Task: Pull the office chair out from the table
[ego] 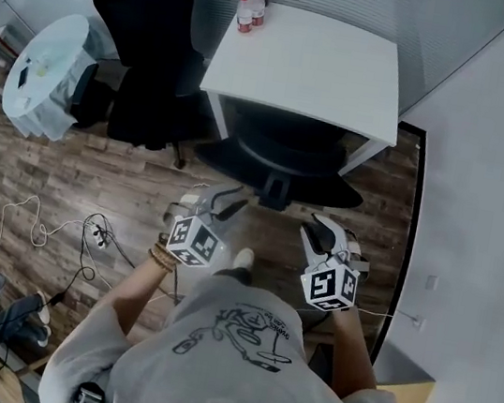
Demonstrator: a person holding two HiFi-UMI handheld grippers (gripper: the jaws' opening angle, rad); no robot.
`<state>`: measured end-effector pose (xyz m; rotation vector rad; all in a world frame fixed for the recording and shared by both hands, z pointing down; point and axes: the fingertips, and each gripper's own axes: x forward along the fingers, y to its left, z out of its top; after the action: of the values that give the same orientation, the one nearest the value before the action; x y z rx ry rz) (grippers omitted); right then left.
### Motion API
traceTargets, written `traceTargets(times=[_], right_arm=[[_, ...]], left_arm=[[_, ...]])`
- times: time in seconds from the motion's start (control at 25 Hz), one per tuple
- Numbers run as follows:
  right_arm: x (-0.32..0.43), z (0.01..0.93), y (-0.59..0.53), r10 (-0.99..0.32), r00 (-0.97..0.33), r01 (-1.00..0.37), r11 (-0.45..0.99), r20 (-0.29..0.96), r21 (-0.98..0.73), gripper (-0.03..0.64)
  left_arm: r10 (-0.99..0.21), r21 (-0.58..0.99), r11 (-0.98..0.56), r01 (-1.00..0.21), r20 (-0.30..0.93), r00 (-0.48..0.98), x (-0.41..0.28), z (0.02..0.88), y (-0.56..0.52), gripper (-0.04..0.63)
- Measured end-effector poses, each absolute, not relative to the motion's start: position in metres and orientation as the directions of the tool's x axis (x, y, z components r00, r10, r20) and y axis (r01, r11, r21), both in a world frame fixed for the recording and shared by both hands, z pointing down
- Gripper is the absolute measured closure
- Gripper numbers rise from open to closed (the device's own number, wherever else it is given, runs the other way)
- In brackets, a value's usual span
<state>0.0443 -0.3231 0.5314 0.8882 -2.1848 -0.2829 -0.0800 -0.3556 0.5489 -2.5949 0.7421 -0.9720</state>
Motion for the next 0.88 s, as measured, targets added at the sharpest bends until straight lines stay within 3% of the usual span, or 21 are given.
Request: traceTargets(times=[0.36, 0.64, 0.88], right_arm=[[0.061, 0.623, -0.371, -0.587, -0.347, -0.336, 0.806, 0.732, 0.487, 0.431], [0.071, 0.672, -0.395, -0.542, -0.282, -0.245, 0.838, 0.792, 0.487, 0.366], [0.087, 0.698, -0.406, -0.527, -0.235, -0.19, 0.849, 0.817, 0.493, 0.359]], left_arm=[[-0.493, -0.528, -0.846, -0.073, 0.724, 0.482, -0.092, 0.636, -0.403, 0.399], [-0.455, -0.522, -0.852, 0.047, 0.781, 0.428, -0.086, 0.669, -0.419, 0.376], [-0.438, -0.506, -0.857, 0.096, 0.815, 0.379, -0.082, 0.69, -0.428, 0.365]])
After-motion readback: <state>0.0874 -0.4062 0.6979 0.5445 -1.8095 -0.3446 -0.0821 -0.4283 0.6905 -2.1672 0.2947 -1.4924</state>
